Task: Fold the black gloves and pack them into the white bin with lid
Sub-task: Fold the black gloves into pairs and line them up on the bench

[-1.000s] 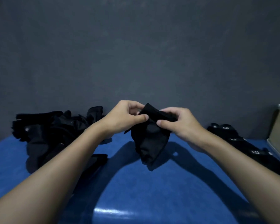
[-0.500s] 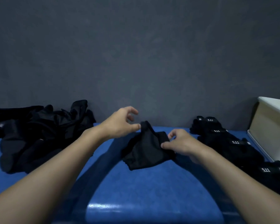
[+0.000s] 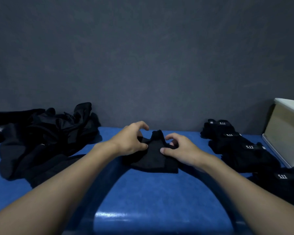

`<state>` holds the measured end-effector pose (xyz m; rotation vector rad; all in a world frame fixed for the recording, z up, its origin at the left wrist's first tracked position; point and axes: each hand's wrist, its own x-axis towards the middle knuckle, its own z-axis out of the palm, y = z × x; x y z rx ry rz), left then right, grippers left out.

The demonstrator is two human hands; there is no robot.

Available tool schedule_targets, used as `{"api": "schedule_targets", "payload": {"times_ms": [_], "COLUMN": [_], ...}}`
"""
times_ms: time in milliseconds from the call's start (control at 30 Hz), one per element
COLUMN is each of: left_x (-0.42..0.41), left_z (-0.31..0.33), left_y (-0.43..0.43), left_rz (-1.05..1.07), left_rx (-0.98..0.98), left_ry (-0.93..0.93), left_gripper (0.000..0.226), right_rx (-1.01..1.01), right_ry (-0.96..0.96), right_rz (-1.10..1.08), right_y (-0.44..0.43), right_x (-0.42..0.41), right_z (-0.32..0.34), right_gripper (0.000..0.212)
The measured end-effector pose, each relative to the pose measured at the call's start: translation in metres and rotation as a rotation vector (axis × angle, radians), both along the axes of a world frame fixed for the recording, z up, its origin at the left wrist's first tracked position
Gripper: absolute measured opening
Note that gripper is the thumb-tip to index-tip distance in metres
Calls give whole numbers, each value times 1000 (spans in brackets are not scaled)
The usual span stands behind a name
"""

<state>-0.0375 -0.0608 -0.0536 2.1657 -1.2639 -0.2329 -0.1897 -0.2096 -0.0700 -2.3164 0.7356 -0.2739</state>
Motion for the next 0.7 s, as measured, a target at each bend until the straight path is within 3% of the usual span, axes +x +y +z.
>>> {"api": "schedule_targets", "payload": {"times_ms": [67,167,333,400,500,600,700], "left_x": [0,-3,-11,-16,-24,-26,-25], "left_z": [1,2,6,6,4,5,4], "left_y": [2,4,5,4,6,9,9], "left_rz": [53,96,-23,-71,-136,-144,-158], "left_rx": [-32,-44,13,124,325,439,457], "left_ry": [-109,-303,-200,-177,-227,-349,-335], "left_gripper": [55,49,20,27,49,69,74], "right_rx": [-43,-48,-136,-238,-410,-386,-340], "right_ry": [8,56,245,218,10,-108,-124], "right_rz": [-32,-85,-79,-75,-9,210,264], "right_y": [2,5,6,7,7,4,-2], "right_x": [3,2,-2,-4,-7,-5,-1], "right_z": [4,11,23,24,15,6,2], "right_gripper": [45,56,51,41,33,41,48]}}
